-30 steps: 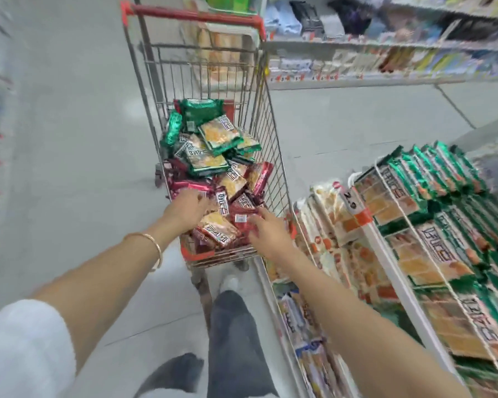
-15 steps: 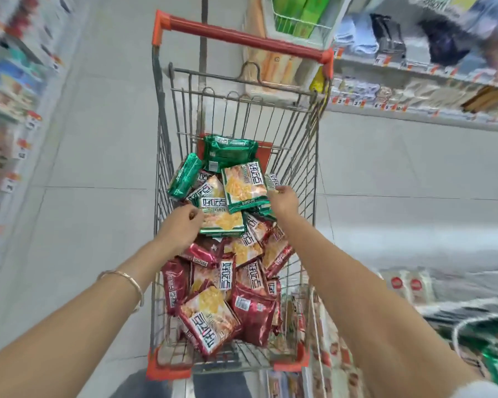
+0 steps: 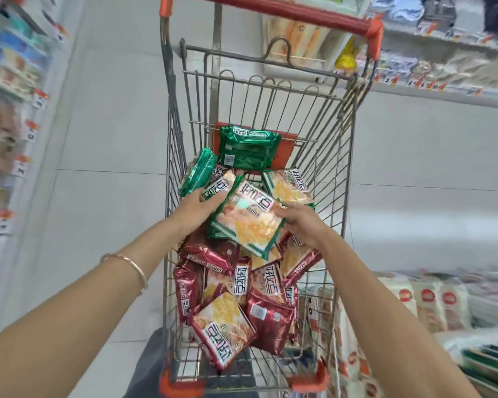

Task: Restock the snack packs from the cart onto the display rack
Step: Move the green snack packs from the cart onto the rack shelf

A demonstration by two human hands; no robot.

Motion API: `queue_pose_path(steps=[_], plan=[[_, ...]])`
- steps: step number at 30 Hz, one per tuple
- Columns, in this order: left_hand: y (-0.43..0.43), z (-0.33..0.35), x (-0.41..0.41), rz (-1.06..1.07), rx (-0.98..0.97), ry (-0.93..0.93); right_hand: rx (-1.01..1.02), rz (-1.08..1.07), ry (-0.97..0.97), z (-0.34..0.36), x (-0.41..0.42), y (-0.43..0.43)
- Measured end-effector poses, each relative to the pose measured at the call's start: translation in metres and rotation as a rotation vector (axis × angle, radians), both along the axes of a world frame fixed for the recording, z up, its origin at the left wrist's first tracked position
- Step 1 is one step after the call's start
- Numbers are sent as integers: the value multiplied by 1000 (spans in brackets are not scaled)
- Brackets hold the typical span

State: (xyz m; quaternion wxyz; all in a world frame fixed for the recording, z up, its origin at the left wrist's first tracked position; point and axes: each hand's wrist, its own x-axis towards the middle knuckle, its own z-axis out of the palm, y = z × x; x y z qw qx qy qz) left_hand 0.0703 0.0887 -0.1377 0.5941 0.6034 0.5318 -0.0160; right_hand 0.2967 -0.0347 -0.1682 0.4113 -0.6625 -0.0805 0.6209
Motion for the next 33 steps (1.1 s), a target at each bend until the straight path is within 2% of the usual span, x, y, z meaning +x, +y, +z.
queue_pose_path(steps=[3,5,7,8,13,16,21,24,25,28,31,33], plan=[[-13,-12,-7,-23,-457,-83,25,94,186,2,-5,-13],[-20,-33,-15,104,-572,-104,20,-85,147,-9,-5,-7],[-23,-49,-21,213,-548,-132,-142,-379,-42,-29,5,3],[-24,-49,-22,240,-504,-139,-231,-451,-87,-40,12,6],[-14,-37,-26,324,-437,-134,-284,-370,-91,-76,26,24],[-7,-37,-27,327,-444,-132,-283,-475,3,-89,27,25],[-5,-48,-31,301,-414,-97,-140,-505,181,-47,9,3],[-2,-71,-38,262,-410,-47,-13,-328,335,-8,-1,-20],[-4,-56,-36,235,-394,-24,19,-219,341,7,-3,-27],[-10,2,-21,104,-286,-56,43,34,187,46,-14,-48],[-13,44,-8,-16,-338,-84,22,59,-54,75,-31,-68],[-14,61,-4,-144,-386,-117,37,5,-144,87,-45,-87]])
